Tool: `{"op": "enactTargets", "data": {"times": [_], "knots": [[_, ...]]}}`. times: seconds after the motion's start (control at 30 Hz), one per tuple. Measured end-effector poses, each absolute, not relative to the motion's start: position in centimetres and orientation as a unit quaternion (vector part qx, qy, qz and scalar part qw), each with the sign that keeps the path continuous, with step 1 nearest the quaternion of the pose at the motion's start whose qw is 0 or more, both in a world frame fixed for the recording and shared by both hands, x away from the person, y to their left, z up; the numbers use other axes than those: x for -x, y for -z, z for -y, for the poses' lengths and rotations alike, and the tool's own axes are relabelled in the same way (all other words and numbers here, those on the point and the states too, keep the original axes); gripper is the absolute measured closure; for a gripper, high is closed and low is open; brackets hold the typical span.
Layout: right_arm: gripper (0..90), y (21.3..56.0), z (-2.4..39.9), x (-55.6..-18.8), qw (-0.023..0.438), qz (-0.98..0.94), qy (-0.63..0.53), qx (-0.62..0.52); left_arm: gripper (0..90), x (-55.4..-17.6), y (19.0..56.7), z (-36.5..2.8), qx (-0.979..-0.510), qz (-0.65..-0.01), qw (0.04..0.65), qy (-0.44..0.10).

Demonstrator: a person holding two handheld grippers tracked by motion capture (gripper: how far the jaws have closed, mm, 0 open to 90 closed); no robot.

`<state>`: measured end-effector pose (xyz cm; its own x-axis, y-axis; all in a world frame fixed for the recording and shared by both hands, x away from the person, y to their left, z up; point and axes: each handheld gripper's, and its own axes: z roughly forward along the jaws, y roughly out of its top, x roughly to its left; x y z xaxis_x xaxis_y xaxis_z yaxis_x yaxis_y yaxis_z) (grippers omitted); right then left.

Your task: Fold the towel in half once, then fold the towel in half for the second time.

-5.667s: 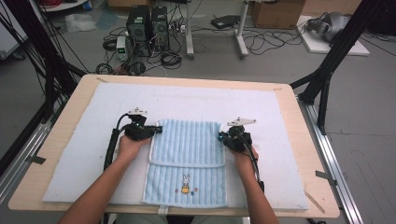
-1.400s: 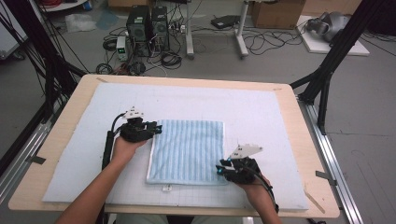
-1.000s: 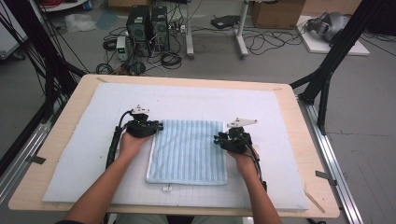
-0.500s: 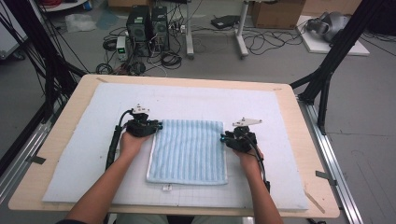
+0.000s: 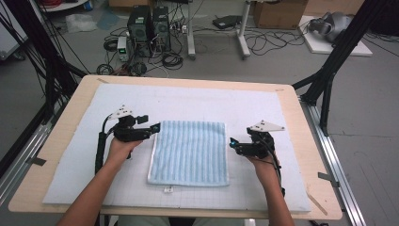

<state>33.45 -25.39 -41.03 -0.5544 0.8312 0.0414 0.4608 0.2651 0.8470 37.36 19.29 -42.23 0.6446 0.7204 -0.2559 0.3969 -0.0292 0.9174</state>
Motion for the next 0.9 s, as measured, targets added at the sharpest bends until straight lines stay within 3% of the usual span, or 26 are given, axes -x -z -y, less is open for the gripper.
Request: {"op": "enactTargets", "data": {"times": [0.07,0.9], "knots": [[11.8,41.0,25.8,-33.1,0.214,-0.763,-0.444,-0.420,16.4,-36.9,42.2,-19.7,-0.704,-0.389,0.576,-0.148],[11.7,41.4,26.8,-32.4,0.215,-0.754,-0.454,-0.423,16.8,-36.1,42.4,-21.2,-0.683,-0.409,0.587,-0.145]]}}
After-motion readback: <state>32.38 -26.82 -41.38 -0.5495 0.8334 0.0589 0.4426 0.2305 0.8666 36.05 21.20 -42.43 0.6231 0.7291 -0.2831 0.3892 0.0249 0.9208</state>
